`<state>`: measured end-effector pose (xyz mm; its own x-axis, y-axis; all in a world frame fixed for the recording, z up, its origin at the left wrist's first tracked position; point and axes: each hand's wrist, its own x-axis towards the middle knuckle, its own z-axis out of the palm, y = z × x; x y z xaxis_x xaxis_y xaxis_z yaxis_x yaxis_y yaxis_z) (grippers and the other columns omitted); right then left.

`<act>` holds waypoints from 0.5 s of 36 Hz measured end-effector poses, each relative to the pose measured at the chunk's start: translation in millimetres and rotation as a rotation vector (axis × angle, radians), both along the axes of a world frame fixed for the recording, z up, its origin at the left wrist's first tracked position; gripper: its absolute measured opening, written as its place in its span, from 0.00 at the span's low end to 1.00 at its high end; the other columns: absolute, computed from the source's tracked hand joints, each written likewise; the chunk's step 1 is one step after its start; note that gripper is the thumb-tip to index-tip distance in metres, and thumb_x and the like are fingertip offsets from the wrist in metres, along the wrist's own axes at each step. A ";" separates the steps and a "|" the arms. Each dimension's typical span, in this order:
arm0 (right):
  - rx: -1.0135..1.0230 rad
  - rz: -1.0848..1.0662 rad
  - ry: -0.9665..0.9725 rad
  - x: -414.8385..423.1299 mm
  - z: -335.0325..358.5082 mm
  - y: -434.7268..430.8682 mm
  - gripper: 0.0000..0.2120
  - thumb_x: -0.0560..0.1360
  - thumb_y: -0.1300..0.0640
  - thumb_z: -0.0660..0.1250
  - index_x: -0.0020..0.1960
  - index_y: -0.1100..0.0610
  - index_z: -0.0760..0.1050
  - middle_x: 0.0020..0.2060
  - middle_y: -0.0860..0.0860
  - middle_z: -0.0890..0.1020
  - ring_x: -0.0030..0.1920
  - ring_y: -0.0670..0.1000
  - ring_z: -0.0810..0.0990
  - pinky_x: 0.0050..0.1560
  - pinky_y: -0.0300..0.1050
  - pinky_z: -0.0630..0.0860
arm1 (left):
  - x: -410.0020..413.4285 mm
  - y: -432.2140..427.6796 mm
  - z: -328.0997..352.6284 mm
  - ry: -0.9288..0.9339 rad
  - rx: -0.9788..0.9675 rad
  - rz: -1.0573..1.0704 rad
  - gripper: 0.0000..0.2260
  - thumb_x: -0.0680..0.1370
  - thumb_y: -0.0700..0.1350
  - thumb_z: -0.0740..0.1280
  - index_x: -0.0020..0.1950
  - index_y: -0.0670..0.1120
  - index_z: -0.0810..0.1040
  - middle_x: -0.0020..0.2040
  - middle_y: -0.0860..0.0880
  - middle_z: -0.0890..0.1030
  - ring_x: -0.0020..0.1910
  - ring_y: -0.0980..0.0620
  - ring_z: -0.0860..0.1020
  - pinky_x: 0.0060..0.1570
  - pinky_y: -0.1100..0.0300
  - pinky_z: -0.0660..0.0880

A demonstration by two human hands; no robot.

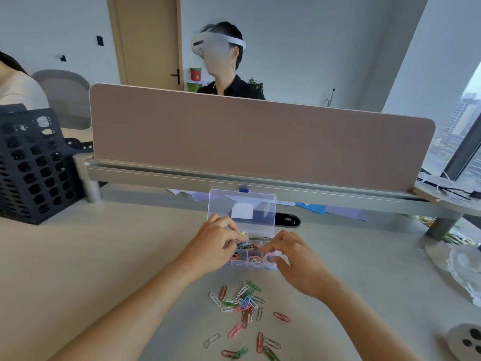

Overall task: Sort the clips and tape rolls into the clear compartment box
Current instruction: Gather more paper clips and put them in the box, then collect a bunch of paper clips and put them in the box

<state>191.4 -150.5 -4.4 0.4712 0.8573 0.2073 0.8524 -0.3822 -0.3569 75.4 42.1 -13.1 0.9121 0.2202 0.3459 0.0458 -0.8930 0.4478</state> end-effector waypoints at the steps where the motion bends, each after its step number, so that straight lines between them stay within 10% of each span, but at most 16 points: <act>1: -0.004 0.019 0.007 -4.9 1.6 -0.7 0.14 0.78 0.59 0.61 0.59 0.44 0.77 0.51 0.41 0.72 0.53 0.43 0.69 0.55 0.37 0.69 | -2.9 -3.4 2.1 0.000 -0.012 -0.013 0.15 0.78 0.40 0.63 0.58 0.56 0.82 0.49 0.59 0.74 0.53 0.56 0.66 0.56 0.66 0.66; 10: -0.076 -0.033 0.186 -47.8 -5.7 -10.7 0.12 0.77 0.56 0.64 0.58 0.51 0.80 0.50 0.45 0.77 0.46 0.45 0.75 0.48 0.35 0.70 | -43.0 -32.6 8.1 0.137 -0.106 0.163 0.13 0.75 0.39 0.62 0.49 0.47 0.85 0.37 0.55 0.77 0.40 0.54 0.75 0.47 0.65 0.73; 18: 0.053 -0.086 0.209 -82.7 -32.9 -14.8 0.10 0.76 0.57 0.65 0.55 0.49 0.81 0.48 0.48 0.78 0.50 0.47 0.76 0.52 0.34 0.69 | -80.4 -48.2 -17.1 0.248 -0.058 0.216 0.11 0.76 0.40 0.61 0.40 0.46 0.82 0.46 0.50 0.77 0.46 0.51 0.77 0.48 0.60 0.72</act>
